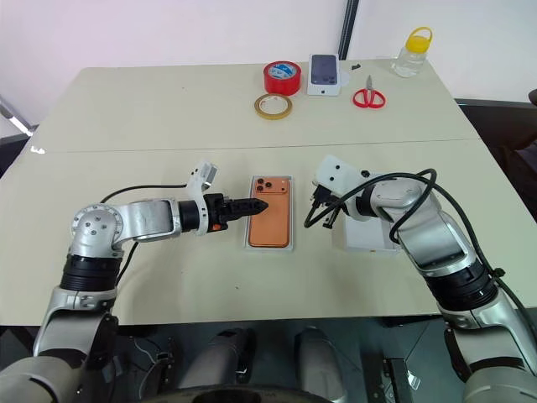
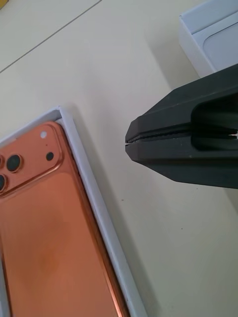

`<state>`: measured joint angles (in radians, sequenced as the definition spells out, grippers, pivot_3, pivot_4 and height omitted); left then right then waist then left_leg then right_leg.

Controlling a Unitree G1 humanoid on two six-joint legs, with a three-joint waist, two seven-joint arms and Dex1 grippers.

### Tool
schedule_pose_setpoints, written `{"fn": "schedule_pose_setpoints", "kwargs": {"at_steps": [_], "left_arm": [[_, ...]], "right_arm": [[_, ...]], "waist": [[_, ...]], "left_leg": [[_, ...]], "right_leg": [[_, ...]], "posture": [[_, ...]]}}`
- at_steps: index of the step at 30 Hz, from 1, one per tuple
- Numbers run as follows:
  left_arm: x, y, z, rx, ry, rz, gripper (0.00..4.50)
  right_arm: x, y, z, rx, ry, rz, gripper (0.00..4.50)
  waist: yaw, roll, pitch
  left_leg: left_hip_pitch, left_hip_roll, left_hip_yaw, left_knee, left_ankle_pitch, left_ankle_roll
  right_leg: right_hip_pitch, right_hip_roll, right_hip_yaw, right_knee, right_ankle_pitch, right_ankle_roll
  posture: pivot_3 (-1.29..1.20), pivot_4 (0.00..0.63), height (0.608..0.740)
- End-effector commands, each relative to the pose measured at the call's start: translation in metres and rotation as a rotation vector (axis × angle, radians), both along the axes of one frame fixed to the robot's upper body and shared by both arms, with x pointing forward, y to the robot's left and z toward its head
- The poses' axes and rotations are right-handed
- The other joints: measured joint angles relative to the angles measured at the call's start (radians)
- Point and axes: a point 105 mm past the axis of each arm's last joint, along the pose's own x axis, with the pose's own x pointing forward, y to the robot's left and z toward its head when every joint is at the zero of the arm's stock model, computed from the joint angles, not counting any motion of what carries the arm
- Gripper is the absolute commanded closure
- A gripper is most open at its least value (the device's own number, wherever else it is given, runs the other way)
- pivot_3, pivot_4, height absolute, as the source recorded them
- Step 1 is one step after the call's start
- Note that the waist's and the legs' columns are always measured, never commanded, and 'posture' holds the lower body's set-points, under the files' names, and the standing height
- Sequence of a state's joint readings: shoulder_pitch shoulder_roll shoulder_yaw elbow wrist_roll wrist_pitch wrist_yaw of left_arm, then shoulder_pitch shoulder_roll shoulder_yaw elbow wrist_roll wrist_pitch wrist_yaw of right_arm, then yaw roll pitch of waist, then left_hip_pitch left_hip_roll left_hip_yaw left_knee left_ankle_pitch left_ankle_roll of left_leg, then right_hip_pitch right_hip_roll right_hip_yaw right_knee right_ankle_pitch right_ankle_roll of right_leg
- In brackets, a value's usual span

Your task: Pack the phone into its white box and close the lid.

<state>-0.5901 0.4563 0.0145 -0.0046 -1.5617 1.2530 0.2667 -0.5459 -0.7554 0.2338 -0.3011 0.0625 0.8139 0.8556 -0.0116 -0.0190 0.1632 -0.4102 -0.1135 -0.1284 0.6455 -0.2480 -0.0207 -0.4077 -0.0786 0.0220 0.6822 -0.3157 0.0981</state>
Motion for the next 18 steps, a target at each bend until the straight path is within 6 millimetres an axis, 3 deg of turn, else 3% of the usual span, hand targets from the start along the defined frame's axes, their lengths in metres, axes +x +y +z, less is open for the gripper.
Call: {"fn": "schedule_pose_setpoints", "kwargs": {"at_steps": [1, 5, 8, 9, 11, 18], "left_arm": [[-0.001, 0.006, 0.019, 0.050, -0.114, -0.034, 0.26], [0.009, 0.032, 0.038, 0.136, -0.302, 0.047, 0.26], [0.020, 0.055, 0.036, 0.284, -0.437, 0.109, 0.26], [0.022, 0.060, 0.031, 0.354, -0.465, 0.104, 0.49], [0.024, 0.065, 0.023, 0.447, -0.512, 0.066, 1.07], [0.029, 0.049, 0.000, 0.586, -0.572, -0.104, 4.48]], "right_arm": [[0.002, 0.009, 0.012, 0.010, -0.050, 0.029, 4.50], [0.003, 0.009, 0.011, 0.007, -0.050, 0.021, 4.50], [0.003, 0.009, 0.007, -0.008, -0.038, 0.015, 4.50], [0.004, 0.009, 0.004, -0.017, -0.034, 0.013, 4.50], [0.005, 0.009, -0.001, -0.032, -0.023, 0.003, 4.50], [0.007, 0.017, -0.011, -0.071, 0.002, -0.003, 4.50]], "waist": [[-0.001, 0.000, 0.000], [-0.001, 0.000, 0.000], [-0.001, 0.000, 0.000], [-0.001, 0.000, 0.000], [0.001, 0.001, 0.000], [0.002, 0.000, 0.001]], "left_leg": [[0.000, 0.000, 0.000, 0.000, 0.000, 0.000], [0.000, 0.000, 0.000, -0.001, 0.000, 0.000], [0.000, 0.000, 0.000, -0.001, 0.000, 0.000], [0.000, 0.000, 0.000, -0.001, 0.000, 0.000], [0.000, 0.000, 0.000, -0.002, 0.000, 0.000], [-0.001, 0.000, 0.000, -0.002, 0.000, 0.001]], "right_leg": [[0.000, 0.000, 0.000, 0.000, 0.000, 0.000], [0.000, 0.000, 0.000, 0.000, 0.000, 0.000], [0.000, 0.000, 0.000, 0.000, 0.000, 0.000], [0.000, 0.000, 0.000, -0.001, 0.000, 0.000], [0.000, 0.000, 0.000, -0.001, 0.000, 0.000], [0.000, -0.001, 0.000, -0.002, 0.000, 0.000]], "posture": [[0.00, 0.150, 0.740], [0.00, 0.150, 0.740], [0.00, 0.150, 0.740], [0.00, 0.150, 0.740], [0.00, 0.150, 0.740], [0.00, 0.150, 0.740]]}}
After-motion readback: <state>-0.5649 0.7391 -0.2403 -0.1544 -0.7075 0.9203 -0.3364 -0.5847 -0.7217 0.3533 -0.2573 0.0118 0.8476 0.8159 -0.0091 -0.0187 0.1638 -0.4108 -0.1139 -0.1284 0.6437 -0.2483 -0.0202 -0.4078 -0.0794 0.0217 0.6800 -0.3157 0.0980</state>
